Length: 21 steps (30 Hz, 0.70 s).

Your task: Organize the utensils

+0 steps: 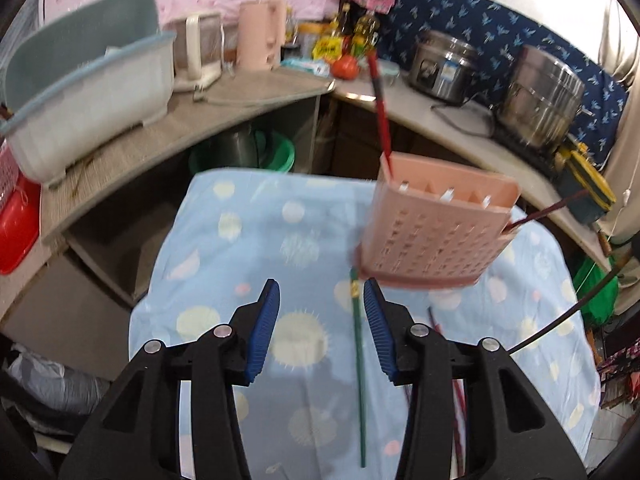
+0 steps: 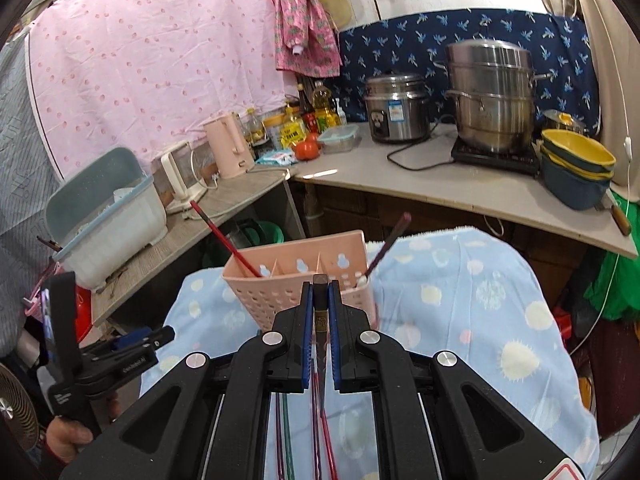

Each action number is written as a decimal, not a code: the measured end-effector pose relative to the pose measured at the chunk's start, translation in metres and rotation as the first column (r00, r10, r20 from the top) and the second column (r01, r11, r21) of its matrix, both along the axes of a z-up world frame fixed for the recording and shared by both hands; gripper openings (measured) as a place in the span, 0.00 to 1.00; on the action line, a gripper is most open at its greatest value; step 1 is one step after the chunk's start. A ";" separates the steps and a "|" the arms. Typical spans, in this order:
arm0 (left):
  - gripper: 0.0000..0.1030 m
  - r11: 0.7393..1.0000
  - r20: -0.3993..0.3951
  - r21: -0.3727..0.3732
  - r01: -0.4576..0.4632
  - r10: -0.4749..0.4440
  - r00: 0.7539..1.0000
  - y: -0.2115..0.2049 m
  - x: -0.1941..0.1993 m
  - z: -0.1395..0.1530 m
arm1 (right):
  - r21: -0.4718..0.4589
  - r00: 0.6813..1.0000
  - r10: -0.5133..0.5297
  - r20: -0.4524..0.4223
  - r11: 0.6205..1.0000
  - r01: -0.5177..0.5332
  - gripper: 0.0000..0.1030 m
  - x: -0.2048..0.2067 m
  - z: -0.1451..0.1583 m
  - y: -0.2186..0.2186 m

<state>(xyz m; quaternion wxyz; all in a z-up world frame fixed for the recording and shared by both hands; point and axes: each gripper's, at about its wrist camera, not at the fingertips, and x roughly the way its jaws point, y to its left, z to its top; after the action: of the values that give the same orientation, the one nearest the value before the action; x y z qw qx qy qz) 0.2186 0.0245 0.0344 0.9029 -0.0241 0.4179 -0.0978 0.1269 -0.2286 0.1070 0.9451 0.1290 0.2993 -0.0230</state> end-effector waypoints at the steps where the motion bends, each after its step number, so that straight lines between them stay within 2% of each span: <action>1: 0.40 1.000 -0.018 -0.001 0.000 0.000 1.000 0.000 0.001 -0.007 | 0.008 1.000 -0.002 -0.008 1.000 0.002 0.07 -0.001 -0.004 0.000; 5: 0.42 1.000 -0.055 0.009 0.028 -0.027 0.998 -0.012 0.007 -0.027 | 0.023 1.000 -0.008 -0.020 1.000 0.009 0.07 -0.001 -0.011 0.000; 7: 0.44 0.999 -0.072 0.016 0.050 -0.049 0.996 -0.022 0.013 -0.038 | 0.021 1.000 -0.013 -0.016 1.000 0.013 0.07 0.000 -0.010 -0.001; 13: 0.44 0.996 -0.124 0.022 0.087 -0.084 0.989 -0.047 0.040 -0.071 | -0.001 0.999 -0.029 -0.015 1.000 0.029 0.07 0.010 -0.003 -0.007; 18: 0.43 0.995 -0.164 0.037 0.093 -0.086 0.983 -0.059 0.059 -0.094 | -0.005 0.999 -0.022 -0.031 1.000 0.022 0.07 0.030 -0.005 -0.008; 21: 0.39 0.994 -0.177 0.045 0.096 -0.087 0.980 -0.063 0.068 -0.102 | -0.005 0.999 -0.012 -0.042 1.000 0.011 0.07 0.042 -0.010 -0.006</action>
<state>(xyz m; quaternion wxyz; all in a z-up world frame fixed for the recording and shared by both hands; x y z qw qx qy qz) 0.2862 -0.0381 -0.0678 0.8576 0.0105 0.4987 -0.1256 0.1687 -0.2350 0.0969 0.9389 0.1278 0.3181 -0.0318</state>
